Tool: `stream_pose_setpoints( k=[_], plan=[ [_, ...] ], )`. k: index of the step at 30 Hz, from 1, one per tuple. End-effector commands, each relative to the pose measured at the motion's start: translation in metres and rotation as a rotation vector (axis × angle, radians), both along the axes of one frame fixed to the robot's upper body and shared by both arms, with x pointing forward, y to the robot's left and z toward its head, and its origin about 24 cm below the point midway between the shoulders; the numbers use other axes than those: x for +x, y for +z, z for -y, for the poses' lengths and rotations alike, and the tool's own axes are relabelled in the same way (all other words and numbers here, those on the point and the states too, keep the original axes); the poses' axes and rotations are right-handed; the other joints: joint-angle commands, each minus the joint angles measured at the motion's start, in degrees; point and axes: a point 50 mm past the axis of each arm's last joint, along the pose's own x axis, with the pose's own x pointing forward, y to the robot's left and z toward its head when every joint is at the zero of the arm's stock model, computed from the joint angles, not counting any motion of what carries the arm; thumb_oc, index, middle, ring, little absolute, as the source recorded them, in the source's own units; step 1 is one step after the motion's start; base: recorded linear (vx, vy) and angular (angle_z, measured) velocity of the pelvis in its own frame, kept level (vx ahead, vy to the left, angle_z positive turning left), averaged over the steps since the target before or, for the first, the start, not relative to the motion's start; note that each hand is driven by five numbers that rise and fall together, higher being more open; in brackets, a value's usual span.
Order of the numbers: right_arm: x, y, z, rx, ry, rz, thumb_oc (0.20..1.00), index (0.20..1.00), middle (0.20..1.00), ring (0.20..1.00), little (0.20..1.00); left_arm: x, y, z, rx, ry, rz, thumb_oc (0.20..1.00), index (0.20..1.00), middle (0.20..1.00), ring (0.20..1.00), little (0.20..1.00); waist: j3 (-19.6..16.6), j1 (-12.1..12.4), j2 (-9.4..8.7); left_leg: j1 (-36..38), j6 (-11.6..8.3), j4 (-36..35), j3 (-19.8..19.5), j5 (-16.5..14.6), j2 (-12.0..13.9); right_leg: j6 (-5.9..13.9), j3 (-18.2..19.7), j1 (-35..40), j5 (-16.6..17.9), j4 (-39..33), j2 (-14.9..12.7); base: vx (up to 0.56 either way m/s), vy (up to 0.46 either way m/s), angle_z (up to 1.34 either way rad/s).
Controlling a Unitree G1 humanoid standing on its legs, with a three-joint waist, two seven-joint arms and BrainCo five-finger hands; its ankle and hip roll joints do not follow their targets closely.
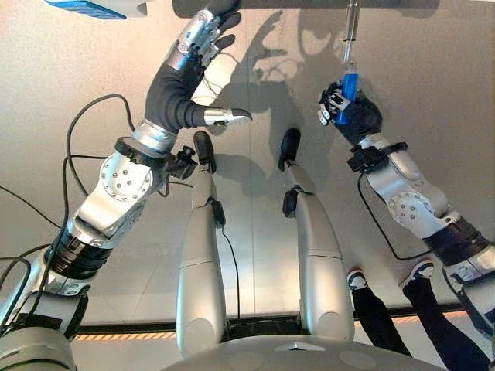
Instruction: Raise the hospital bed
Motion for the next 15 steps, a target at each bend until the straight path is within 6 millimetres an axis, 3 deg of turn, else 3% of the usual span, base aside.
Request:
stream_pose_setpoints(
  k=[1,4,5,6,7,9,10,12,15],
  plan=[
    [-0.027,0.07,-0.065,-0.058,0.377,0.373,0.2,0.2,0.2,0.2,0.2,-0.023,0.014,0.012,-0.046,-0.144,0.1,1.0,1.0,1.0,1.0,1.0,-1.4,3.08,-1.0,1.15,0.08,2.56,1.1,-3.59,-1.06,5.68,0.64,4.35,3.19,-5.21,0.1,-0.04,0.013,0.01],
    [-0.009,0.071,-0.077,-0.109,0.35,0.35,0.2,0.2,0.2,0.2,0.2,-0.021,0.013,0.015,-0.074,-0.155,0.09,1.0,1.0,1.0,1.0,1.0,-1.4,4.11,-0.26,1.12,0.11,2.4,0.86,-3.55,-1.2,5.65,0.47,4.27,3.15,-5.09,-0.05,0.01,0.008,0.0],
    [-0.009,0.068,-0.078,-0.107,0.351,0.339,0.2,0.2,0.2,0.2,0.2,-0.021,0.01,0.014,-0.076,-0.153,0.078,1.0,1.0,1.0,1.0,1.0,-1.4,4.13,-0.17,2.71,-0.31,2.55,0.34,-5.29,-1.16,6.15,0.84,5.68,1.51,-4.59,0.06,0.0,0.0,0.0],
    [0.005,0.071,-0.084,-0.107,0.316,0.322,0.2,0.2,0.2,0.2,0.2,-0.02,0.011,0.018,-0.096,-0.173,0.08,1.0,1.0,1.0,1.0,1.0,-1.4,4.8,0.27,0.95,0.15,2.58,0.72,-3.61,-1.29,5.6,0.33,4.17,3.07,-4.84,-0.19,0.07,0.008,0.03],
    [0.011,0.067,-0.085,-0.13,0.287,0.305,0.2,0.2,0.2,0.2,0.2,-0.02,0.008,0.019,-0.109,-0.186,0.065,1.0,1.0,1.0,1.0,1.0,-1.4,5.2,0.53,2.54,-0.23,2.73,0.12,-5.34,-1.35,6.09,0.75,5.59,1.38,-4.22,-0.13,0.02,0.004,0.04],
    [0.029,0.065,-0.089,-0.153,0.219,0.265,0.2,0.2,0.2,0.2,0.2,-0.02,0.008,0.023,-0.129,-0.212,0.057,1.0,1.0,1.0,1.0,1.0,-1.4,5.97,1.03,1.05,0.23,2.52,0.51,-3.66,-1.56,5.52,0.26,4.21,2.82,-4.52,-0.31,0.01,0.007,0.06],
    [0.038,0.061,-0.089,-0.174,0.18,0.238,0.2,0.2,0.2,0.2,0.2,-0.02,0.005,0.024,-0.133,-0.22,0.041,1.0,1.0,1.0,1.0,1.0,-1.4,6.36,1.36,2.58,-0.17,2.7,-0.02,-5.43,-1.57,5.98,0.63,5.52,1.13,-3.91,-0.23,0.01,0.022,0.07],
    [0.059,0.056,-0.084,-0.223,0.062,0.177,0.2,0.2,0.2,0.2,0.2,-0.023,0.006,0.028,-0.13,-0.249,0.047,1.0,1.0,1.0,1.0,1.0,-1.4,7.32,2.15,0.93,0.27,2.58,0.33,-3.75,-1.74,5.43,0.11,4.06,2.71,-4.38,-0.46,-0.02,0.022,0.04],
    [0.08,0.039,-0.071,-0.311,-0.088,0.077,0.2,0.2,0.2,0.2,0.2,-0.023,0.006,0.031,-0.112,-0.26,0.046,1.0,1.0,1.0,1.0,1.0,-1.4,7.99,2.84,0.53,0.27,2.82,0.44,-3.75,-1.75,5.36,0.05,3.9,2.68,-4.33,-0.49,-0.02,0.008,0.01]
  ],
)
